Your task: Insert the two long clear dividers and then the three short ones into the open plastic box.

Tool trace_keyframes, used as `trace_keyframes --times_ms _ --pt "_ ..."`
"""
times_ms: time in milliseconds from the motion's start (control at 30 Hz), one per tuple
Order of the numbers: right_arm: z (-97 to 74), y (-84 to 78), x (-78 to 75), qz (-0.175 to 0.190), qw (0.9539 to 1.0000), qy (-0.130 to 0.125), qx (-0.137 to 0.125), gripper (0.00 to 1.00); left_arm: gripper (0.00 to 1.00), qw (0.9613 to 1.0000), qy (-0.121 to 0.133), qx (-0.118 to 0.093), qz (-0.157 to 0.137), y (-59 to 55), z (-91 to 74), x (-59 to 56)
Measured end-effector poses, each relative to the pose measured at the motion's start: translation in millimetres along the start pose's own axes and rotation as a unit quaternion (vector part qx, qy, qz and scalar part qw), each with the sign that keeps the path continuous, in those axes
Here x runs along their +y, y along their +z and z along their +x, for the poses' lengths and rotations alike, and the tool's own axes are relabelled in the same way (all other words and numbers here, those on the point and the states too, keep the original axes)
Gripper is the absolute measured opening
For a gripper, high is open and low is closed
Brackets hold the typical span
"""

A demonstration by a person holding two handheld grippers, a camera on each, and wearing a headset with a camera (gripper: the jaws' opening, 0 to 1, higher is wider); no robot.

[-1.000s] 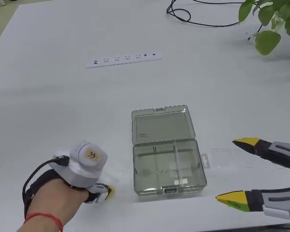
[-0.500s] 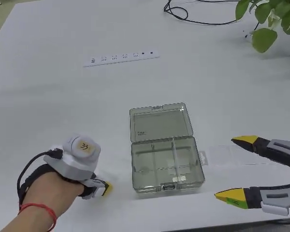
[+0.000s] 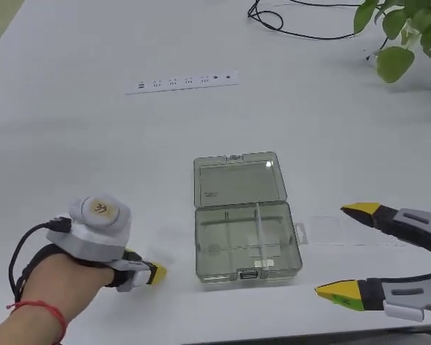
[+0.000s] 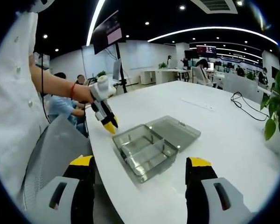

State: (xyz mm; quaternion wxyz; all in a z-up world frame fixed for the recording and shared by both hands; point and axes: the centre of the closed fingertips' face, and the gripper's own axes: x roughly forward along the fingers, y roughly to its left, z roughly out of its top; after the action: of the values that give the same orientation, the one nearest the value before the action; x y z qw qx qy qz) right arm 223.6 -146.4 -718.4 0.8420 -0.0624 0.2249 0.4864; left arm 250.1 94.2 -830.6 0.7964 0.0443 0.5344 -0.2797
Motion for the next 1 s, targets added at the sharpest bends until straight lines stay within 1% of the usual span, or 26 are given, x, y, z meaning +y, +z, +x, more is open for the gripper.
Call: trace_keyframes --times_ms 67,133,167,233,267,300,333,400,467,533,567,633,667,700,767,800,867,900,933,967,1000 --pt "1.1 1.9 1.5 -0.001 1.0000 0.001 0.001 0.81 0.30 0.9999 -0.004 -0.011 -0.008 2.3 -3.4 -1.7" --pt "2.4 3.6 3.7 -0.003 1.0000 0.003 0.003 0.81 0.30 0.9992 -0.013 -0.030 -0.024 6.5 -9.1 -7.1" --pt "3.0 4.0 4.5 -0.004 1.0000 0.003 0.004 0.81 0.30 0.9988 -0.015 -0.037 -0.028 8.2 -13.9 -10.5" --pt "4.2 4.9 6.2 -0.003 1.0000 0.005 0.006 0.81 0.30 0.9979 -0.020 -0.050 -0.035 11.2 -18.7 -13.6" --pt "5.3 5.5 7.3 -0.002 1.0000 0.006 0.007 0.81 0.30 0.9971 -0.024 -0.059 -0.040 13.3 -22.2 -16.0" --pt "6.1 6.3 8.2 -0.002 0.9999 0.007 0.008 0.81 0.30 0.9958 -0.032 -0.073 -0.044 17.7 -23.9 -16.9" --pt "7.0 6.9 8.7 -0.001 0.9999 0.007 0.008 0.81 0.30 0.9951 -0.035 -0.079 -0.049 19.4 -26.4 -18.2" --pt "9.8 7.9 11.4 0.015 0.9997 0.010 0.015 0.81 0.30 0.9941 -0.037 -0.090 -0.048 22.8 -31.6 -21.7" --pt "12.9 12.7 13.8 0.014 0.9998 0.011 0.012 0.81 0.30 0.9921 -0.046 -0.105 -0.053 28.0 -36.4 -27.6" --pt "16.5 16.7 16.1 0.025 0.9995 0.011 0.015 0.81 0.30 0.9898 -0.056 -0.120 -0.054 33.3 -40.4 -34.6" --pt "17.8 18.9 16.9 0.030 0.9994 0.011 0.014 0.80 0.30 0.9892 -0.058 -0.122 -0.056 34.2 -40.6 -35.2" --pt "21.1 27.9 18.7 0.041 0.9991 0.010 0.004 0.79 0.30 0.9876 -0.065 -0.133 -0.053 38.5 -42.9 -40.9" --pt "23.2 32.0 20.9 0.061 0.9981 0.011 0.004 0.79 0.30 0.9864 -0.070 -0.139 -0.053 41.1 -44.7 -45.3" --pt "24.6 34.8 21.8 0.069 0.9976 0.012 0.003 0.78 0.30 0.9857 -0.073 -0.142 -0.054 42.5 -46.1 -48.8" --pt "28.3 45.2 22.6 0.067 0.9977 0.007 -0.006 0.76 0.30 0.9835 -0.083 -0.152 -0.052 47.4 -48.4 -57.9" --pt "30.7 50.5 25.5 0.074 0.9972 0.010 -0.008 0.75 0.30 0.9821 -0.089 -0.157 -0.054 50.3 -49.3 -62.4" --pt "34.4 55.3 29.2 0.095 0.9953 0.015 -0.006 0.73 0.30 0.9801 -0.097 -0.165 -0.054 54.0 -50.6 -68.8" --pt "37.1 60.4 29.5 0.094 0.9954 0.013 -0.012 0.71 0.30 0.9782 -0.104 -0.171 -0.055 57.3 -51.0 -72.7" --pt "38.6 64.0 30.4 0.092 0.9955 0.012 -0.017 0.70 0.30 0.9773 -0.108 -0.174 -0.056 59.0 -51.9 -76.1" --pt "41.0 67.9 31.9 0.096 0.9951 0.012 -0.020 0.68 0.30 0.9760 -0.113 -0.178 -0.054 61.8 -53.6 -82.6" --pt "43.0 69.6 32.8 0.100 0.9947 0.011 -0.019 0.67 0.30 0.9752 -0.116 -0.181 -0.053 63.5 -54.6 -85.7"
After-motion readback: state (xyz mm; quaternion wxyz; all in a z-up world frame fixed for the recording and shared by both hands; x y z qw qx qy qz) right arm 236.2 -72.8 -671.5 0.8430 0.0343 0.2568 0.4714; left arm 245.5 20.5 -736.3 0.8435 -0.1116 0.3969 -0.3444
